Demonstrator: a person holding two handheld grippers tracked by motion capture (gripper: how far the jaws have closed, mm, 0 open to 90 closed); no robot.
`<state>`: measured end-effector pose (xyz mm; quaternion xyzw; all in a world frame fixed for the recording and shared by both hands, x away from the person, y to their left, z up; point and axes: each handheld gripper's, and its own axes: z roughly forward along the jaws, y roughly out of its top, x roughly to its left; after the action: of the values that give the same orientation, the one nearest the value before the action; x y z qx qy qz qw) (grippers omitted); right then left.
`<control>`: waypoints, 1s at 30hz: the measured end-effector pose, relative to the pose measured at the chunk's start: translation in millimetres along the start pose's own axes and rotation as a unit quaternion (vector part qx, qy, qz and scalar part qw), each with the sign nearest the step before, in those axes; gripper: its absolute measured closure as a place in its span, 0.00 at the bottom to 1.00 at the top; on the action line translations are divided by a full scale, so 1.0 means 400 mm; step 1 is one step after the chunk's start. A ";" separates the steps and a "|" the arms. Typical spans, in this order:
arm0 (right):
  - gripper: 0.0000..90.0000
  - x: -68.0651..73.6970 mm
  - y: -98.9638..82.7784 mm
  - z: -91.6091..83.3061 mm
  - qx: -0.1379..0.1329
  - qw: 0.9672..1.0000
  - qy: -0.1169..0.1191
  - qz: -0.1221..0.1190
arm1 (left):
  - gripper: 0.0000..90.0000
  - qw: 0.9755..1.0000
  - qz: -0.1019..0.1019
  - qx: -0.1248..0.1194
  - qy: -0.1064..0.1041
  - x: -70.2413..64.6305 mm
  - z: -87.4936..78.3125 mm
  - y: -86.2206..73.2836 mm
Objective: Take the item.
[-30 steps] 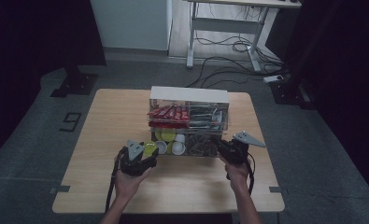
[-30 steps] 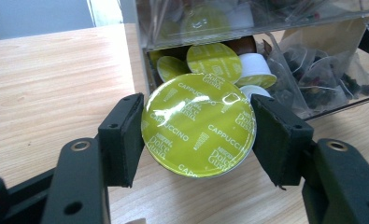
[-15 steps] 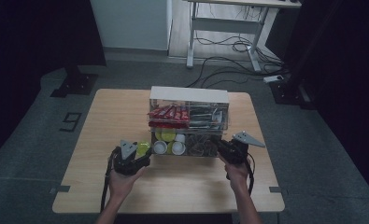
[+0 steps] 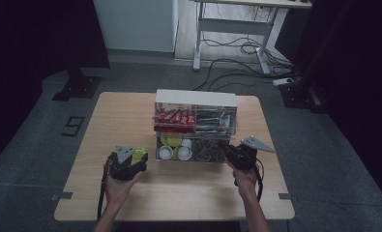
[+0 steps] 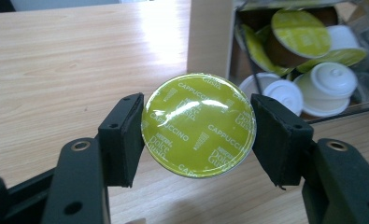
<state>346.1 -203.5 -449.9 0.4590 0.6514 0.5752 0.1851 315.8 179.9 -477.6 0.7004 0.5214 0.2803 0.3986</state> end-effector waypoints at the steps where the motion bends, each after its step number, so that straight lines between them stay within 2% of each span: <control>1: 0.99 0.000 0.000 0.000 0.000 1.000 0.000 0.000 | 0.42 1.000 0.000 0.002 0.002 0.005 0.001 -0.004; 17: 0.99 0.000 -0.002 0.001 0.002 1.000 -0.002 0.000 | 0.42 0.999 -0.017 0.039 0.021 0.067 0.022 -0.055; 30: 0.99 -0.003 -0.004 0.004 0.004 1.000 -0.004 0.001 | 0.42 0.996 -0.011 0.079 0.028 0.069 0.061 -0.086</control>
<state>347.3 -203.5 -452.3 0.4626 0.6522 0.5714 0.1849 326.2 204.3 -520.5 0.7159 0.5607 0.2534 0.3300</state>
